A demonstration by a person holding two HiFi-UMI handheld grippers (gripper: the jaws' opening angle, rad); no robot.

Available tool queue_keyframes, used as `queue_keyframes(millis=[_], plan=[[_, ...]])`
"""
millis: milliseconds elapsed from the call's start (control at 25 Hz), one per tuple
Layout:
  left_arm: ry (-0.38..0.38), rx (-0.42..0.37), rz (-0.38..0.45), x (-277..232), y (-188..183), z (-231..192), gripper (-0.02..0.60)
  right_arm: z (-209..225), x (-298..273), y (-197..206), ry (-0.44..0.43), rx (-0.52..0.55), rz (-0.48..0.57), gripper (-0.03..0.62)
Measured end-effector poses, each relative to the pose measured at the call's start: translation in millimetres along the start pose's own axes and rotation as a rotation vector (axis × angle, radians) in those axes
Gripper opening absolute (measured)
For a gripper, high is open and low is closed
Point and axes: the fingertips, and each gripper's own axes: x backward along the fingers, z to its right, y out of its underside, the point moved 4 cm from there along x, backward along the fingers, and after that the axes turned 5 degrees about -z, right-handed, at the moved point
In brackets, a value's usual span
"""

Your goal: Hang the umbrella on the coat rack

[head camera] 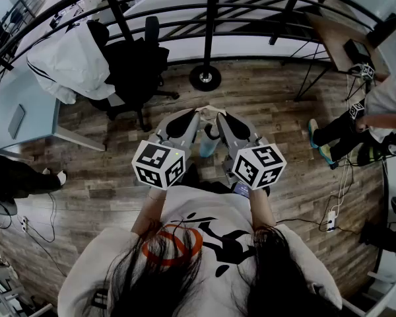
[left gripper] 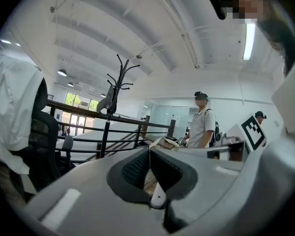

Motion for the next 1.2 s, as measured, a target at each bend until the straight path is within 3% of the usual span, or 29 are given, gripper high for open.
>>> queue_keyframes(millis=[1200], plan=[[0.018,-0.008,-0.033,-9.2,4.9,30.9,0.000,15.2,31.9,6.0,-0.027,-0.063,0.048,0.023]])
